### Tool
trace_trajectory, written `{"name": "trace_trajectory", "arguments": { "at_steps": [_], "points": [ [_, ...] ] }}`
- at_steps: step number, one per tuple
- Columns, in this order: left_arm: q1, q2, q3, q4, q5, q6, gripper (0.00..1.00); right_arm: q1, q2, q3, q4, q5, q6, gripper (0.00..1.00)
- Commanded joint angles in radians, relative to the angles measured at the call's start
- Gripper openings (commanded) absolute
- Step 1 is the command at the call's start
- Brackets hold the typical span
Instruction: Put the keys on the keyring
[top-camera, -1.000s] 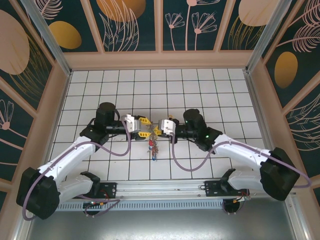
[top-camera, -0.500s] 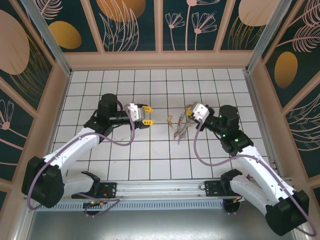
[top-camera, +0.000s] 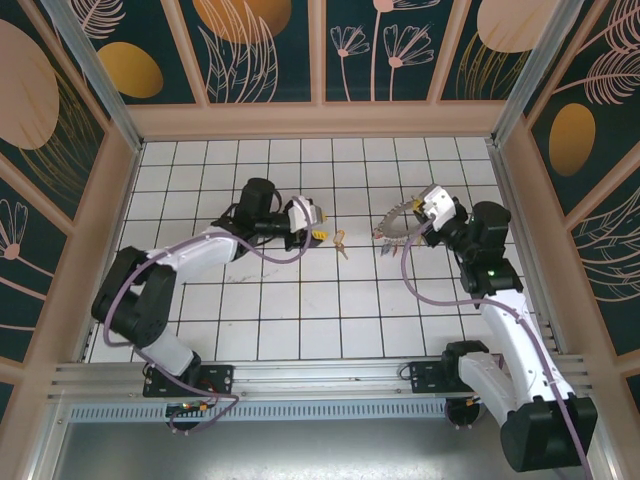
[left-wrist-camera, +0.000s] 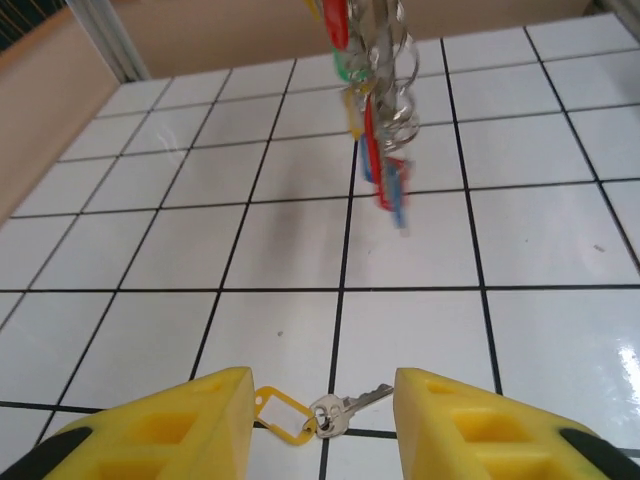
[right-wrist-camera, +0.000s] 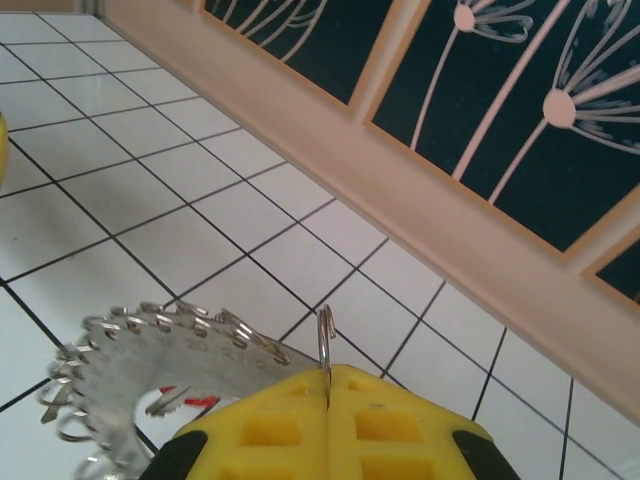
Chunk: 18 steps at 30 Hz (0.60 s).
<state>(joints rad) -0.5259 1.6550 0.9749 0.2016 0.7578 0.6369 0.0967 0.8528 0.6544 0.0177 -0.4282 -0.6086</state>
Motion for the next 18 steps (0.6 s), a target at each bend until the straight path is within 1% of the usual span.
{"name": "trace_trajectory", "arguments": {
  "at_steps": [1,3,5,7,13,18],
  "points": [
    [-0.005,0.108,0.132,-0.183,-0.002,0.228,0.43,-0.038,0.023,0.036,0.018,0.039,0.04,0.0],
    [-0.005,0.198,0.237,-0.339,-0.012,0.345,0.42,-0.047,0.034,0.045,-0.006,0.059,0.038,0.0],
    [-0.007,0.261,0.309,-0.448,-0.038,0.454,0.41,-0.051,0.033,0.048,-0.012,0.066,0.04,0.0],
    [-0.011,0.315,0.357,-0.502,-0.074,0.528,0.41,-0.055,0.035,0.05,-0.018,0.061,0.038,0.0],
    [-0.023,0.448,0.481,-0.578,-0.13,0.592,0.39,-0.057,0.057,0.062,-0.028,0.058,0.025,0.0],
    [-0.066,0.529,0.585,-0.676,-0.146,0.652,0.39,-0.063,0.076,0.085,-0.056,0.057,-0.004,0.0]
  ]
}}
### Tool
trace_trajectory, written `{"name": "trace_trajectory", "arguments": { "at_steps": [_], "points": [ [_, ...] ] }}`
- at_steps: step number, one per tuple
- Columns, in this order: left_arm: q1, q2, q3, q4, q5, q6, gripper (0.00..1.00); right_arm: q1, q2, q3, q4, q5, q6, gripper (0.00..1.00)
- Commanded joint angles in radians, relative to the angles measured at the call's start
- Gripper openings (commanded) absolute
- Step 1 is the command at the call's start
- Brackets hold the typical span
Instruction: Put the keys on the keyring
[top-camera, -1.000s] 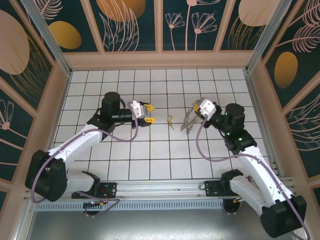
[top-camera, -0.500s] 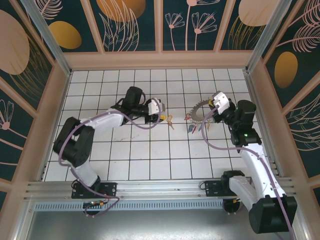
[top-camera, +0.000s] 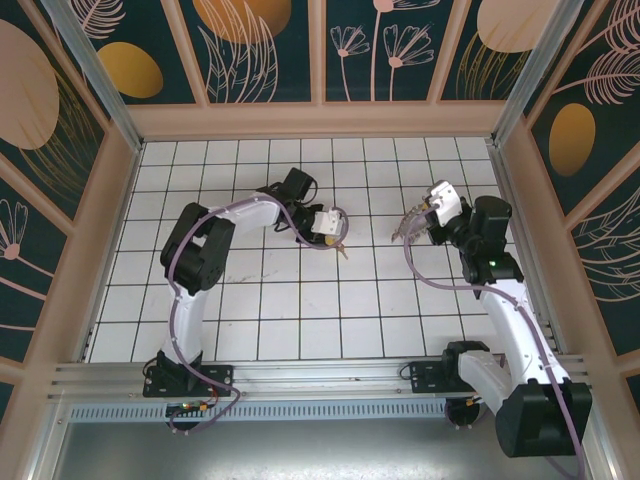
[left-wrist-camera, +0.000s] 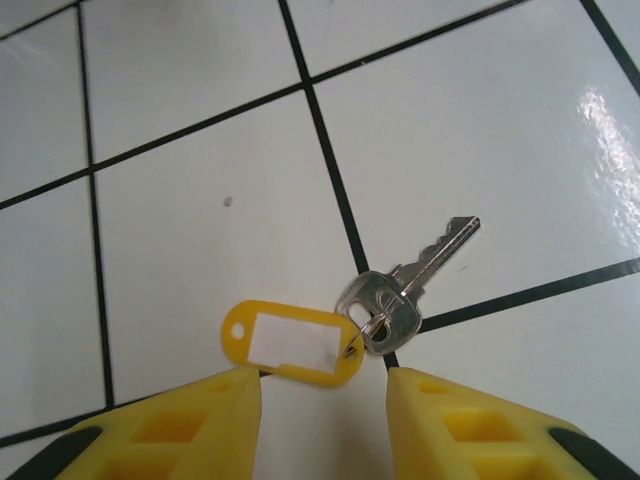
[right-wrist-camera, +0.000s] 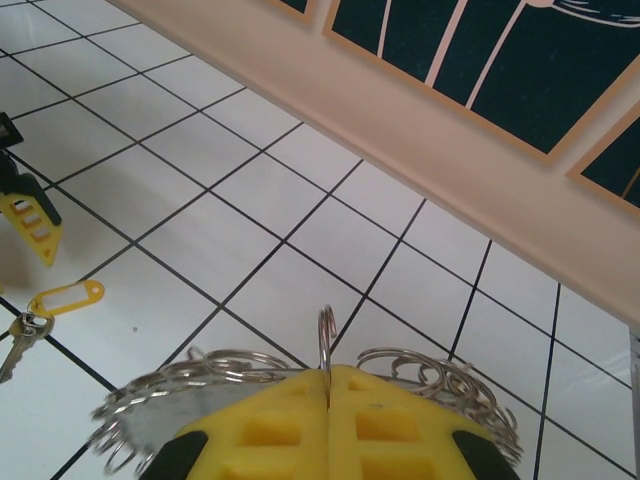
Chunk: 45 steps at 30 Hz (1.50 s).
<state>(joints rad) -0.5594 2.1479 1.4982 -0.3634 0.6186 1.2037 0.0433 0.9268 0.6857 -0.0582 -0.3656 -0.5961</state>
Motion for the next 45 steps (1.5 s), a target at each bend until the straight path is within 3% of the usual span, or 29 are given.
{"name": "trace_trajectory", "arguments": {
  "at_steps": [1,15,25,30,45],
  "points": [
    [-0.047,0.055,0.084,-0.139,-0.025,0.104,0.39,-0.012,0.007,0.057,0.014,-0.011,-0.02,0.0],
    [-0.063,0.085,0.124,-0.226,-0.177,0.099,0.34,-0.023,0.005,0.083,-0.064,-0.033,-0.072,0.0],
    [-0.051,0.032,0.114,-0.227,-0.224,0.142,0.35,-0.023,-0.032,0.054,-0.07,-0.02,-0.079,0.0],
    [-0.048,0.044,0.141,-0.241,-0.245,0.15,0.29,-0.023,-0.035,0.051,-0.071,-0.024,-0.079,0.0],
    [-0.051,0.053,0.183,-0.236,-0.116,0.136,0.34,-0.023,-0.033,0.046,-0.071,-0.037,-0.081,0.0]
  ]
}}
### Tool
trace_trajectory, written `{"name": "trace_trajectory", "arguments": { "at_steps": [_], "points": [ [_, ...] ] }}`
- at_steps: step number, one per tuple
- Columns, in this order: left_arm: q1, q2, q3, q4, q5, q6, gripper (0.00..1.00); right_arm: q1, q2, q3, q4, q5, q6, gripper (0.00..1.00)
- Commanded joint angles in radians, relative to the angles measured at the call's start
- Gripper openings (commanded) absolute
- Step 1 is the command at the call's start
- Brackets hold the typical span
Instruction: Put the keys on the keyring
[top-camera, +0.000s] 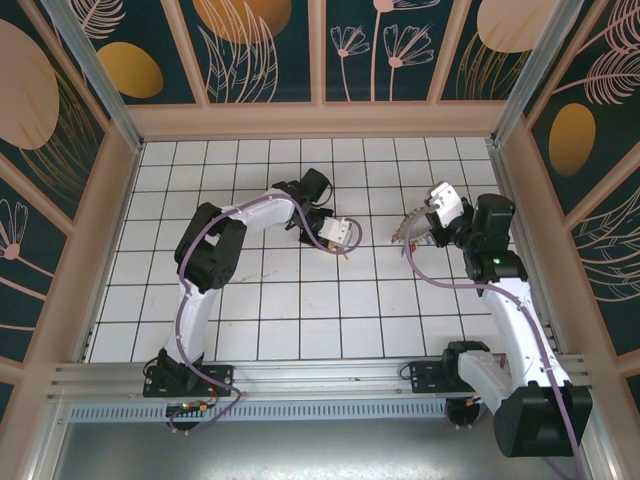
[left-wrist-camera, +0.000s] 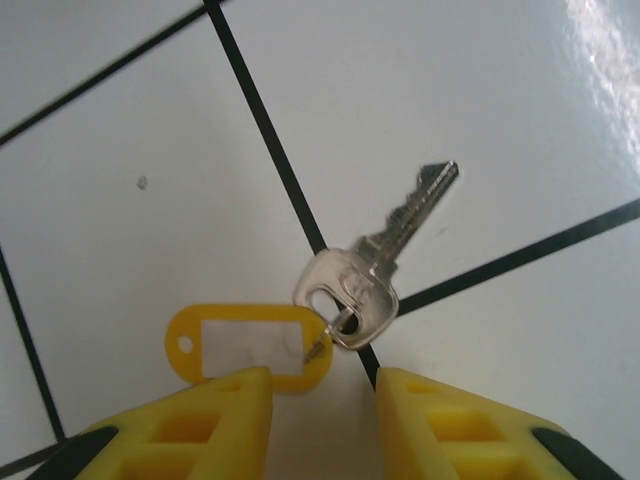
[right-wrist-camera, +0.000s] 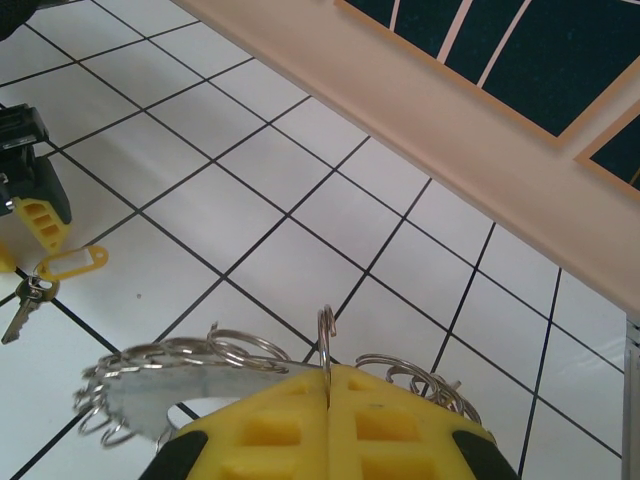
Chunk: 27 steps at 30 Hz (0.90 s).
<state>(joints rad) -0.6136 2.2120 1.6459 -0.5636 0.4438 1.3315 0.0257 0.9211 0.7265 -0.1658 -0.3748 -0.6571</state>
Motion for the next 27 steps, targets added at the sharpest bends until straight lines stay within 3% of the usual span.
{"name": "trace_trajectory", "arguments": {
  "at_steps": [1,27],
  "points": [
    [0.004,-0.012,0.037,-0.036,0.065,0.014,0.34,-0.005,-0.027,0.005,0.037,-0.029,-0.018,0.0],
    [0.001,0.054,0.087,-0.089,0.033,0.013,0.25,-0.003,-0.021,0.019,0.015,-0.044,-0.029,0.0]
  ]
}}
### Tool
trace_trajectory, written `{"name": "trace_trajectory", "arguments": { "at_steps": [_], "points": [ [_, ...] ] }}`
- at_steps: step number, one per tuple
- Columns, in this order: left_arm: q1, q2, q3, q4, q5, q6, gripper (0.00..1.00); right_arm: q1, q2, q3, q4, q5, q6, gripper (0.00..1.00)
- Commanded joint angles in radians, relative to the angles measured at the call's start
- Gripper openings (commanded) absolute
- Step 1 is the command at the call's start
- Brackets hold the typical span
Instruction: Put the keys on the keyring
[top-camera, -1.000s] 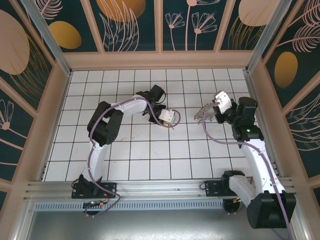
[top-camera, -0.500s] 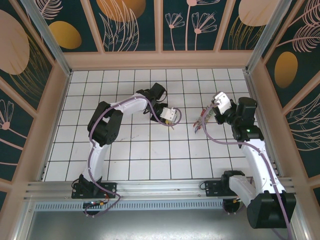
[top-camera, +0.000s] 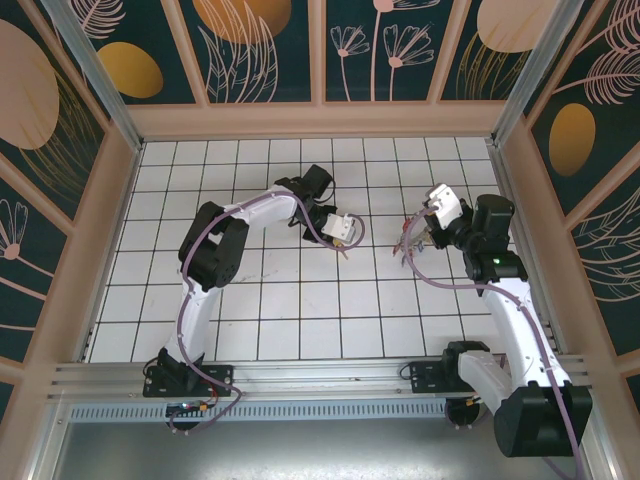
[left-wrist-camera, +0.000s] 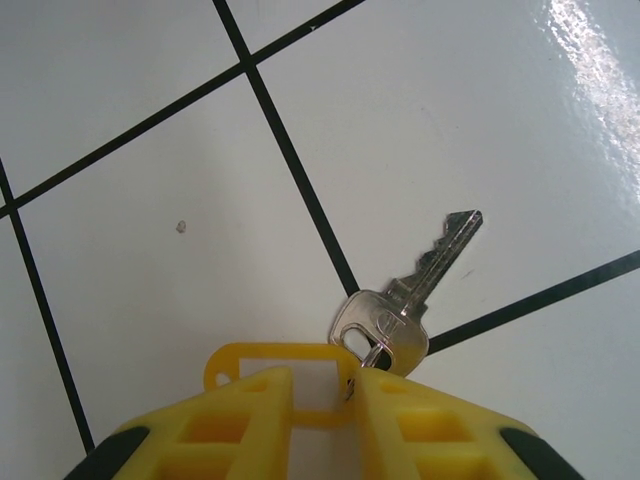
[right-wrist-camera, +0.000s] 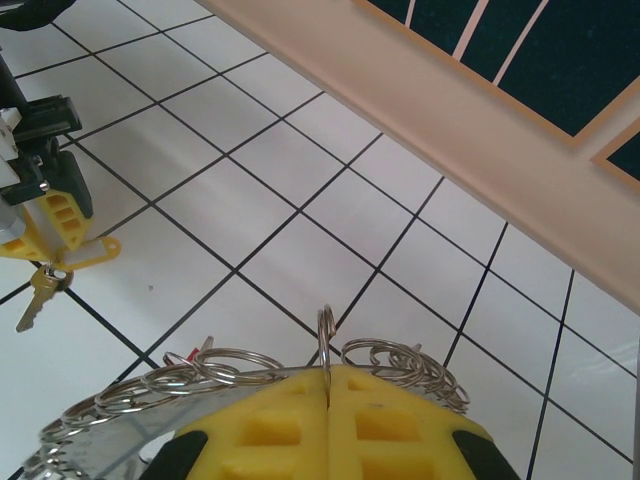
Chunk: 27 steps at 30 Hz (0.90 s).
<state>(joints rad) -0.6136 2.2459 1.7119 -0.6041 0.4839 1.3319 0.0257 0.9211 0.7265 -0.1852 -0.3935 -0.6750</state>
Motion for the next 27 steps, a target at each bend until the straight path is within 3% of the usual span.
{"name": "trace_trajectory", "arguments": {
  "at_steps": [1,18,25,27],
  "points": [
    [0.0,0.02,0.021,-0.053,-0.01,0.014,0.26,-0.004,-0.02,0.019,0.034,-0.025,-0.011,0.0],
    [0.001,0.05,0.036,-0.063,0.017,0.007,0.25,-0.004,-0.021,0.018,0.038,-0.031,-0.01,0.0],
    [0.001,0.043,0.036,-0.064,0.016,0.004,0.18,-0.004,-0.022,0.021,0.033,-0.03,-0.011,0.0],
    [0.001,0.036,0.032,-0.065,-0.012,0.004,0.12,-0.004,-0.023,0.02,0.033,-0.034,-0.011,0.0]
  ]
}}
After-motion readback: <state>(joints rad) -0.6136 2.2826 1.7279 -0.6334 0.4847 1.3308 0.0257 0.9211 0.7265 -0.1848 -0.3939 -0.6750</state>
